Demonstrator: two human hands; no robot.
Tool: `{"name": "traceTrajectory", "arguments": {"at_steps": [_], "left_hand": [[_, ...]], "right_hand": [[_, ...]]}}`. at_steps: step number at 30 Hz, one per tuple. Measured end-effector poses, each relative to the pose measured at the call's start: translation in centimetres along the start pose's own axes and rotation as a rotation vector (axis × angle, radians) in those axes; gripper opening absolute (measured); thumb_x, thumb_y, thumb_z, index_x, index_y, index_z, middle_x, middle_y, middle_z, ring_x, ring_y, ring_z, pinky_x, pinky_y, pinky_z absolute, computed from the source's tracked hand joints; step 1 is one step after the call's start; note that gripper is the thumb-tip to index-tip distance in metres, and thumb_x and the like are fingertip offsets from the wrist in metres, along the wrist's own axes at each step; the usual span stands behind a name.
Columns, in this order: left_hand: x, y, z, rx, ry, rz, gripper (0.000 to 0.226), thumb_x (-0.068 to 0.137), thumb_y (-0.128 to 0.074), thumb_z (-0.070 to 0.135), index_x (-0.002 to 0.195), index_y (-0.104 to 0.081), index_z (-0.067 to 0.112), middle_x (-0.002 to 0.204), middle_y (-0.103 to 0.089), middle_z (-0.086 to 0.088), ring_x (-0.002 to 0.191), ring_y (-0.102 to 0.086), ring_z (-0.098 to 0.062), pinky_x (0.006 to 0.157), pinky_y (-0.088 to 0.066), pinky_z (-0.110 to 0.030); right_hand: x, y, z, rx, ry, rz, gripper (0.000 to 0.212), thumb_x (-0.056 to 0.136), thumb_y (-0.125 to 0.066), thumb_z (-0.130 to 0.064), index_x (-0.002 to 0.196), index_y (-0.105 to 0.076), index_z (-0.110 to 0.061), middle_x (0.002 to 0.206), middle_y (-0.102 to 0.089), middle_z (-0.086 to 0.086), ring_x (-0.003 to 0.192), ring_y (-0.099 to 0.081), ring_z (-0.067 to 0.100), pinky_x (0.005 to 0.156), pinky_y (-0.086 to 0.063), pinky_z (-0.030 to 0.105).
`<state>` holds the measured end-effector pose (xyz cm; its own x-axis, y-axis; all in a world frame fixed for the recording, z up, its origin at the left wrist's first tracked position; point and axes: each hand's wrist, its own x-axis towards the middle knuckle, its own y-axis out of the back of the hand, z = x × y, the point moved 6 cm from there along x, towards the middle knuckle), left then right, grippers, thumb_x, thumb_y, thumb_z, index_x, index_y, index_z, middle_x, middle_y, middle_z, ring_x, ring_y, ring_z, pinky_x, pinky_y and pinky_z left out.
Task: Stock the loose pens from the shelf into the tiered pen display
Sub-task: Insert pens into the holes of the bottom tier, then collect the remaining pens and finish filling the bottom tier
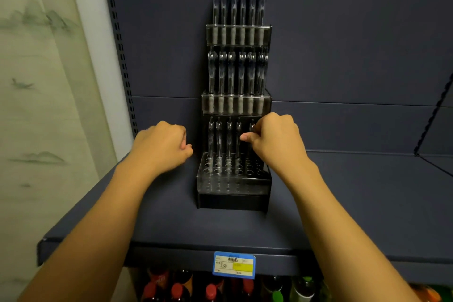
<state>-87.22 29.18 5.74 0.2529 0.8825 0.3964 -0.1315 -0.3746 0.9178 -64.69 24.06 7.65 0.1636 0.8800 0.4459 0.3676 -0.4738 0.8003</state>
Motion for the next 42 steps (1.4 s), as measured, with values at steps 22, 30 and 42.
{"name": "traceTrajectory", "arguments": {"at_steps": [22,30,42], "left_hand": [[-5.7,2.8,4.0,0.238,-0.200,-0.115,0.014,0.092,-0.057,0.028,0.086,-0.062,0.017,0.078,-0.056,0.000,0.066,-0.052,-0.019,0.057,-0.036,-0.031],[-8.7,5.2,8.6,0.128,-0.309,-0.034,0.034,0.098,-0.047,0.042,0.077,-0.059,0.019,0.077,-0.058,0.001,0.071,-0.058,-0.020,0.065,-0.047,-0.032],[-8.5,4.8,26.6,-0.057,-0.543,-0.086,0.019,0.093,-0.054,0.034,0.107,-0.056,0.022,0.104,-0.061,0.000,0.091,-0.060,-0.025,0.071,-0.050,-0.035]], "right_hand": [[-8.1,1.9,-3.9,-0.356,0.055,-0.107,0.023,0.093,-0.060,-0.018,0.073,-0.050,-0.013,0.068,-0.045,0.002,0.055,-0.043,0.019,0.050,-0.031,0.029],[-11.9,4.0,-0.4,-0.367,0.062,-0.207,0.020,0.096,-0.055,-0.026,0.104,-0.056,-0.007,0.102,-0.062,0.014,0.083,-0.059,0.033,0.068,-0.048,0.038],[-15.5,13.1,14.7,-0.409,-0.036,-0.230,0.030,0.098,-0.054,-0.019,0.124,-0.051,-0.004,0.119,-0.057,0.017,0.099,-0.058,0.036,0.079,-0.051,0.043]]}}
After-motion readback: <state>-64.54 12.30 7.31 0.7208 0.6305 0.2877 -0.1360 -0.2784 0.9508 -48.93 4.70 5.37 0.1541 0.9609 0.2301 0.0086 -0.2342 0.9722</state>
